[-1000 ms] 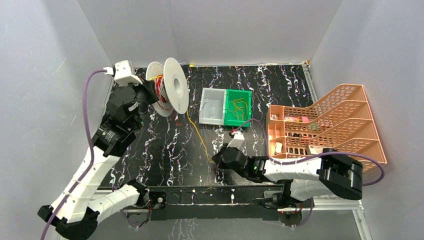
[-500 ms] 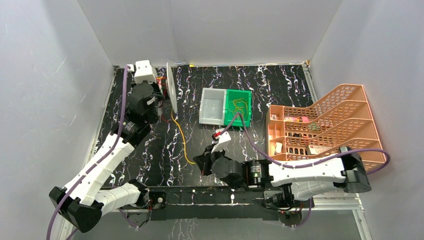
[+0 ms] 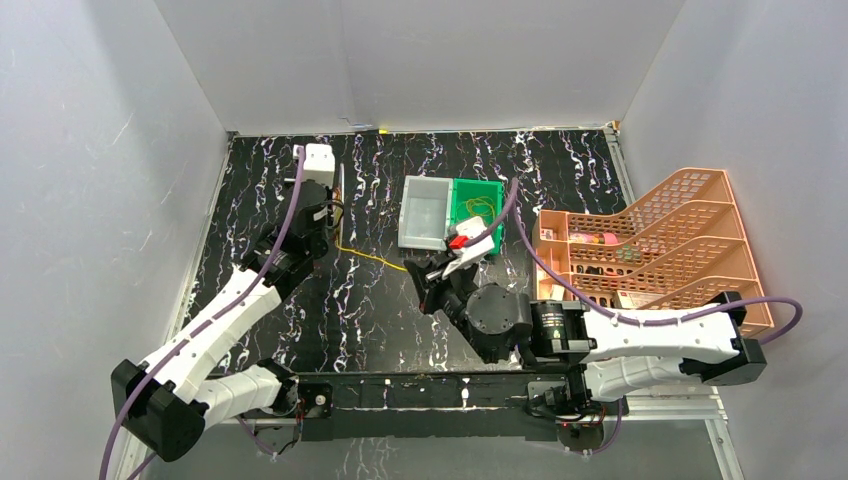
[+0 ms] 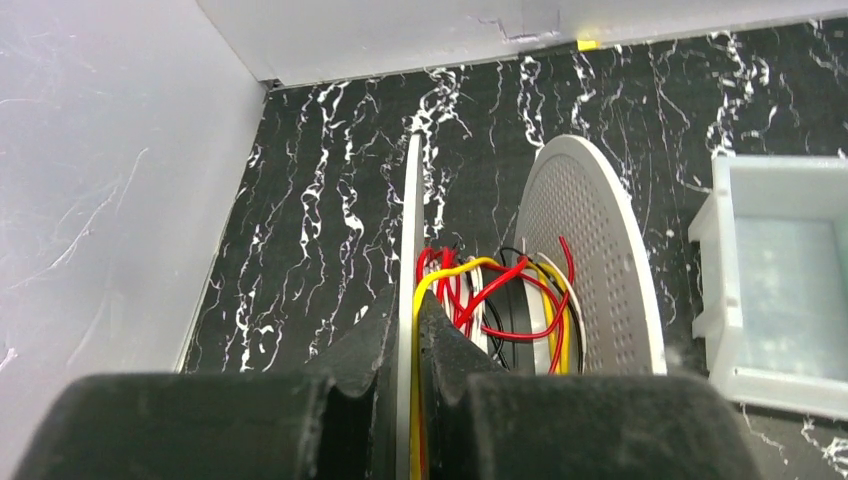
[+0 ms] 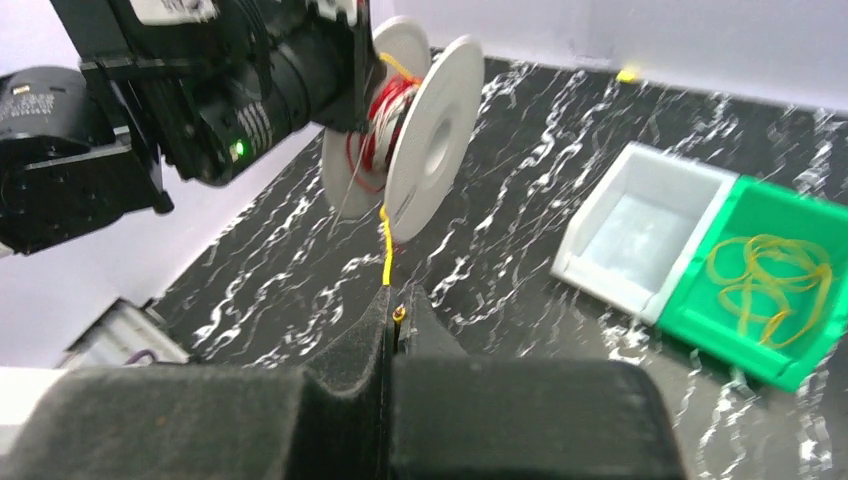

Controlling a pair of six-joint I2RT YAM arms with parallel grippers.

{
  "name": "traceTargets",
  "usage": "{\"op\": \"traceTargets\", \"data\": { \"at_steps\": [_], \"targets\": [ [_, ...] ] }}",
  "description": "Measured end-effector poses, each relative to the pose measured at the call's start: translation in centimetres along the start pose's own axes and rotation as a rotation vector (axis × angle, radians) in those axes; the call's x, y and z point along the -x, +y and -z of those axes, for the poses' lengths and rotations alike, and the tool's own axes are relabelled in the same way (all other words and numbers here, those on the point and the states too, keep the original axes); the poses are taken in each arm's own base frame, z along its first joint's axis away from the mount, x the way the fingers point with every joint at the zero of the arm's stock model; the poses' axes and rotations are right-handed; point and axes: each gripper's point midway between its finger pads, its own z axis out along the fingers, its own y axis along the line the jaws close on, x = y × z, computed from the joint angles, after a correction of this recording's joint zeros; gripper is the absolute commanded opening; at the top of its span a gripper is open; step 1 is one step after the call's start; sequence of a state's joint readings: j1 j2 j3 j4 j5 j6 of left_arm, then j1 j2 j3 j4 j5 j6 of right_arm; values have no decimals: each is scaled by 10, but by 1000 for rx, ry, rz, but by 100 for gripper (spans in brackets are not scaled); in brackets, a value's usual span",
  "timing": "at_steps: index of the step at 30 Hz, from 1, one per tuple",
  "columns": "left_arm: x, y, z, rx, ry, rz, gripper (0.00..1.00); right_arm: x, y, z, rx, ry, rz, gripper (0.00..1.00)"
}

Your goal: Wrap the cables

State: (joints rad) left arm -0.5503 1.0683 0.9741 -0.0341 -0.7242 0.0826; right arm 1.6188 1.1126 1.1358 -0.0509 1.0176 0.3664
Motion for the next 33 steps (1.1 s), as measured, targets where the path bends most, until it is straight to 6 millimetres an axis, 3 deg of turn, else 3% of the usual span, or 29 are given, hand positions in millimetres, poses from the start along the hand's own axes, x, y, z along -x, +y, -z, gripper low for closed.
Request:
{"op": "traceTargets", "data": {
  "at_steps": [6,8,13,20,27,33],
  "targets": [
    [-20,-12,0,-64,41,-69,0,31,-6,-17,-47,-31,155,0],
    [-26,-16,0,-86,50,-88,0,39,-20,-31,-77,-26,181,0],
    [-35,-29,4,-179,63,-116,0,63,-79,-72,-188,-15,203,0],
    [-36,-45,28,-358,51,-121,0,77,-115,-112,-170,38,176,0],
    [-36,-66,65,-584,1,-98,0,68,-170,-147,-143,132,59,0],
    [-20,-76,96,-742,-74,-51,0,45,-204,-155,-100,218,-86,0]
  ]
}}
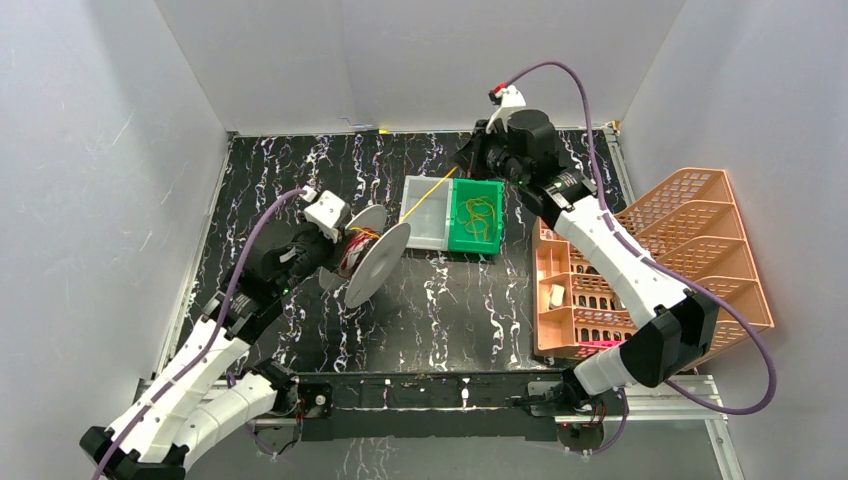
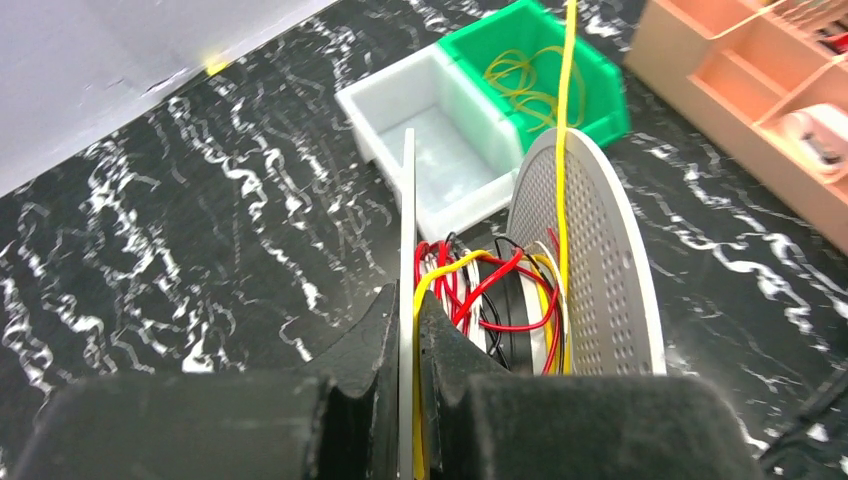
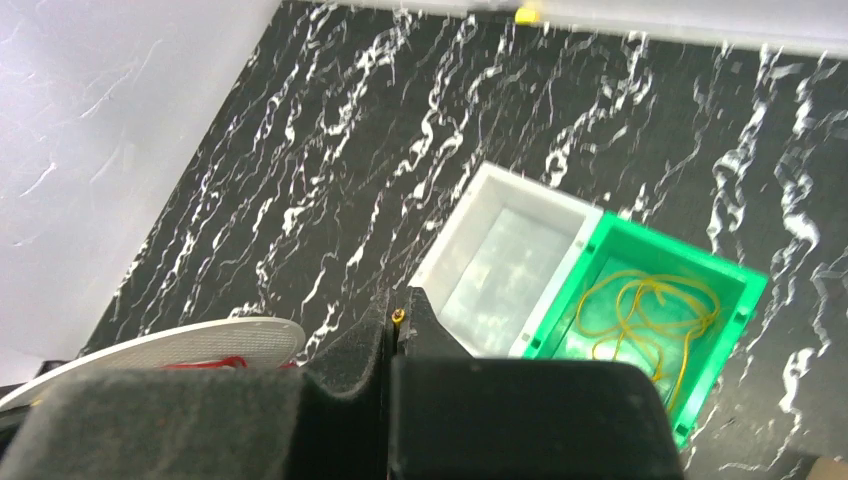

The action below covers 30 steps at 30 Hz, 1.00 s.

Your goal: Wrap the cables

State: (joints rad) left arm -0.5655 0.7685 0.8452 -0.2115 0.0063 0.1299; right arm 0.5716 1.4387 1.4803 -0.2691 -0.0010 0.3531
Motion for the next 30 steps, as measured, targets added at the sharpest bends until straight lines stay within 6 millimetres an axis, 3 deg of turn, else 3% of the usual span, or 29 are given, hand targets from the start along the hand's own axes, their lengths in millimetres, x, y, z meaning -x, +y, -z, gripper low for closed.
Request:
{"op": "traceTargets", "data": {
  "at_steps": [3,7,12,25,30],
  "targets": [
    [10,-13,7,-71,-36,20,0,-20,-21,-6,29,45,-90,0],
    [23,-23,12,-131,-66,45,0,-65,-51,-11,47,133,-227,0],
    [32,-30,15,-165,-93,90,0,-110,-61,-6,85,203,-349,0],
    [75,-28,12,-142,-269,338,0,-141,-52,23,206,82,-501,0],
    [87,-19,4,-94,-326,472,0,-141,-43,41,246,5,-543,0]
  ]
}}
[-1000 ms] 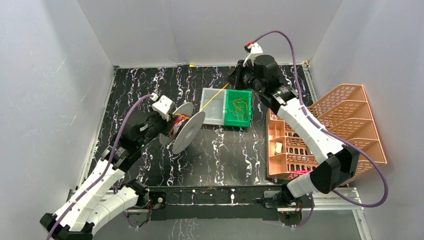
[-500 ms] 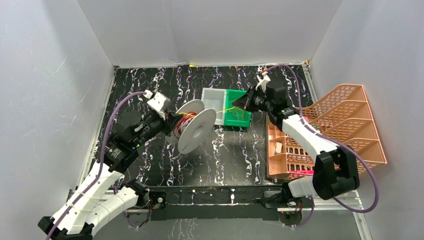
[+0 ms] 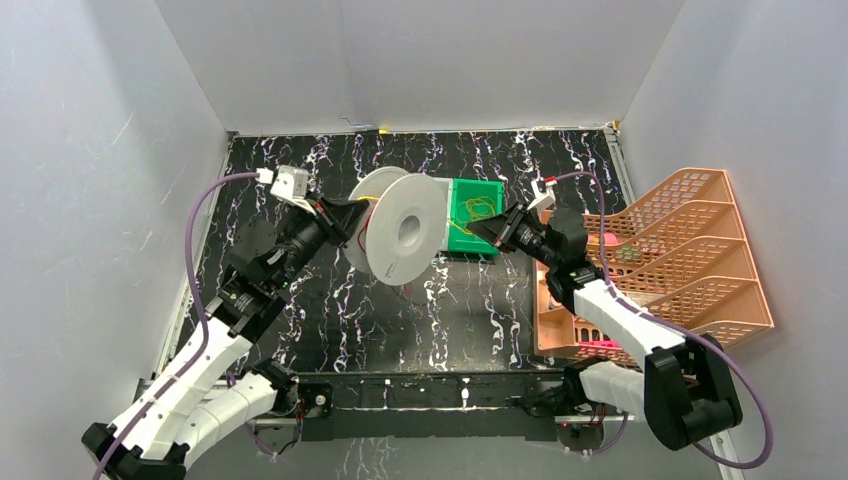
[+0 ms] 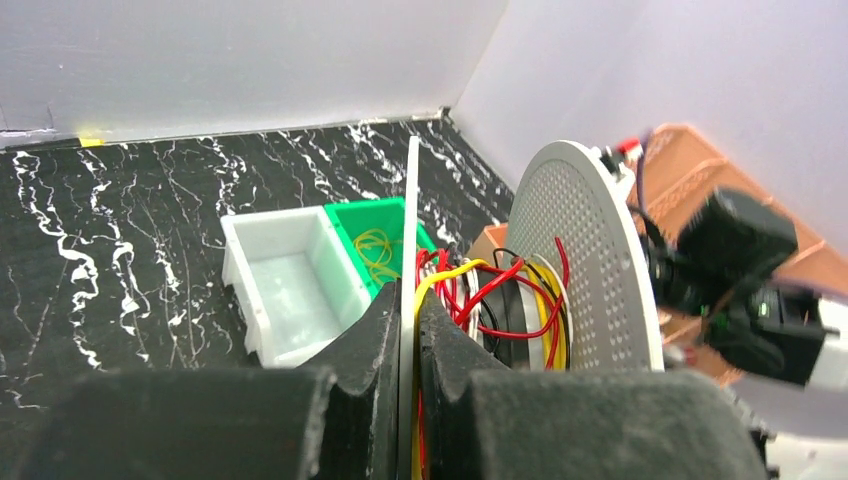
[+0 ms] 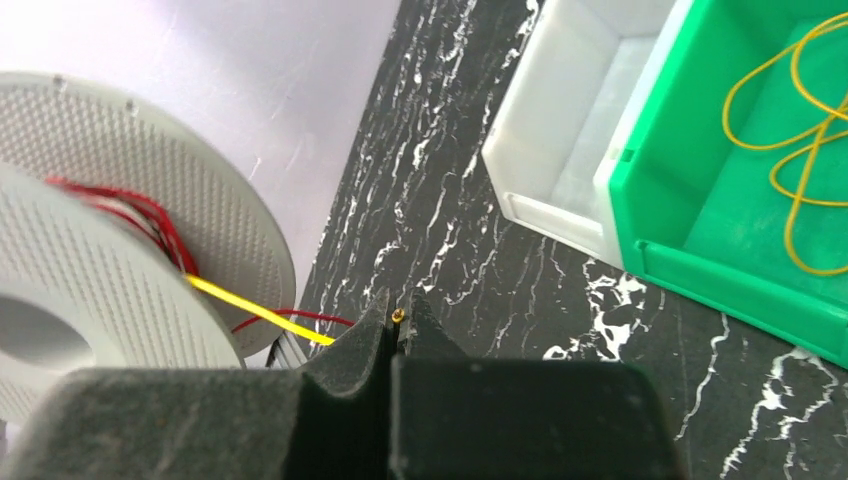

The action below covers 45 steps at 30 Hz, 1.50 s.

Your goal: Wrap the cables

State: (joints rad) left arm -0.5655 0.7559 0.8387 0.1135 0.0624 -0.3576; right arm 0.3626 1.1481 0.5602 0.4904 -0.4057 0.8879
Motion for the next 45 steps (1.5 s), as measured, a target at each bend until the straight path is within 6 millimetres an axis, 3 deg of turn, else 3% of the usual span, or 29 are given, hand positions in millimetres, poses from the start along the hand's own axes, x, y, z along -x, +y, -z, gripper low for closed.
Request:
{"op": "traceTargets", "data": {
  "at_steps": [8,14,26,34,45],
  "targets": [
    [15,15,-17,107,-109,200,0,-32,34,7,94,-32,14,0],
    [14,28,-26,192,-143,332,0,-50,58,8,151,-44,31,0],
    [0,46,-45,302,-141,511,0,-65,99,9,228,-107,36,0],
    [-9,49,-48,361,-105,588,0,-71,112,3,230,-162,45,0],
    [-4,46,-56,372,-87,646,0,-60,137,-11,214,-259,87,0]
  ]
}}
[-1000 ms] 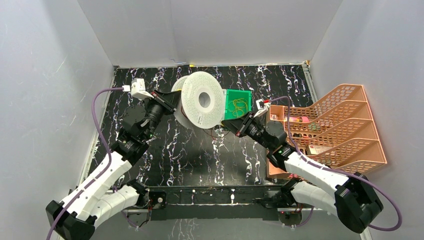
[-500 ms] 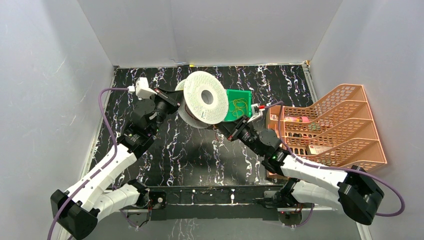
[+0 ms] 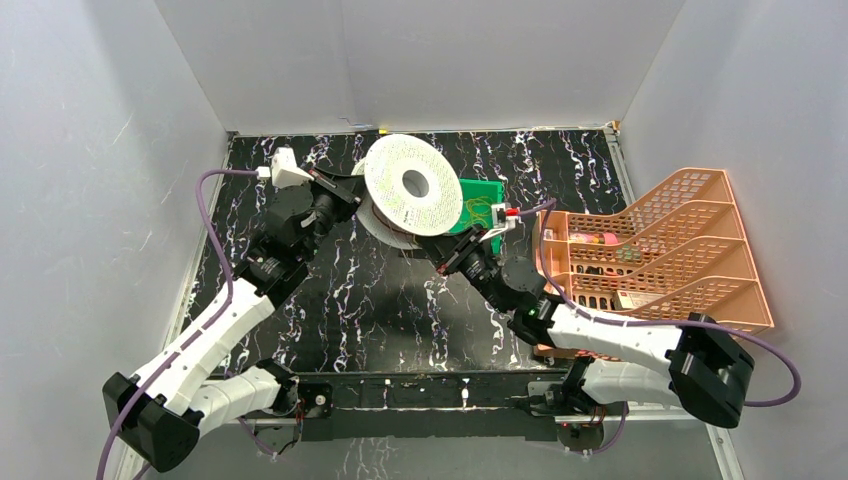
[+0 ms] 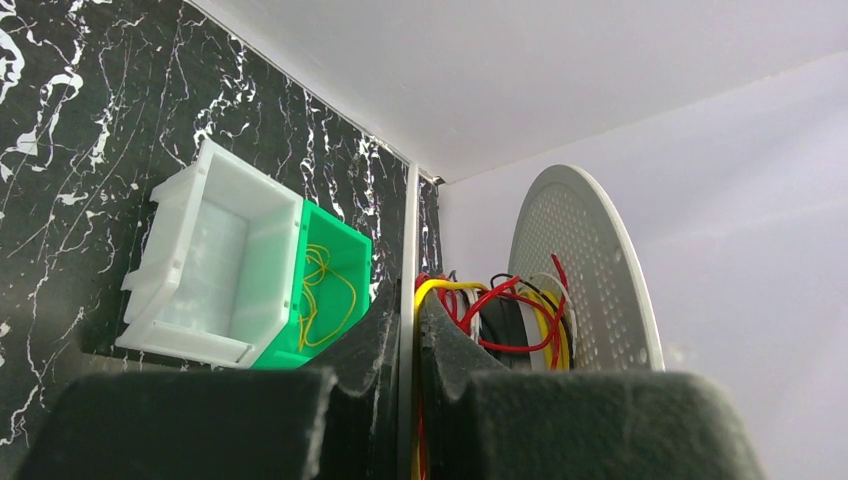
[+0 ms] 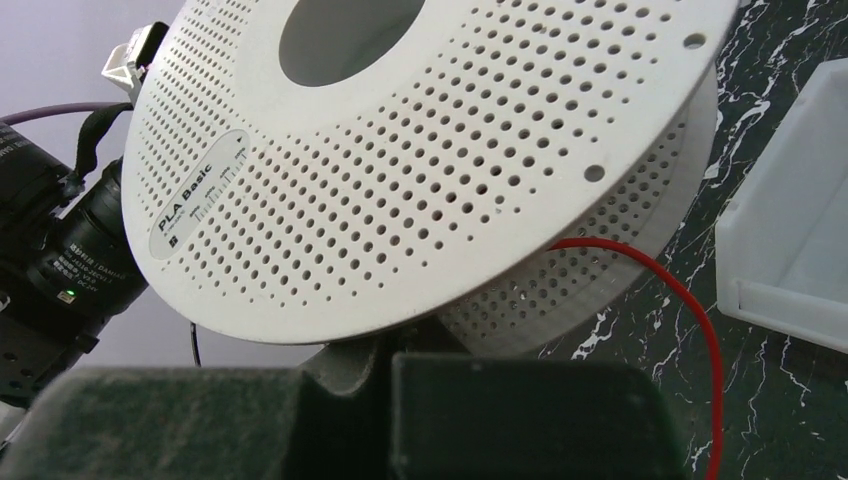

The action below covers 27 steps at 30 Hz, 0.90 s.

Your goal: Wrap the cables

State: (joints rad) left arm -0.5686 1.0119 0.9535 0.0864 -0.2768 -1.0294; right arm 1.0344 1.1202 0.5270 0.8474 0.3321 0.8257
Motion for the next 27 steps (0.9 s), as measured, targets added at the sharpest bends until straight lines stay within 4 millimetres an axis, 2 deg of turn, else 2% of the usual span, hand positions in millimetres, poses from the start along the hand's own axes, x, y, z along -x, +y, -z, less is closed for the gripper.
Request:
{"op": "traceTargets", "data": {
  "at_steps": [5,10,13,21,27],
  "targets": [
    [-1,0,0,-5,14,27,0,2,7,-9,-12,-24,20,0],
    [-9,11,-2,7,40,55,0,2,8,-14,-32,-43,53,0],
    [-15,20,0,18,57,58,0,-3,5,-13,-44,-36,78,0],
    [-17,26,11,24,88,41,0,-12,8,-11,-27,-10,134,0],
    [-35,43,13,54,165,50,0,-22,-4,-5,-41,8,175,0]
  ]
}}
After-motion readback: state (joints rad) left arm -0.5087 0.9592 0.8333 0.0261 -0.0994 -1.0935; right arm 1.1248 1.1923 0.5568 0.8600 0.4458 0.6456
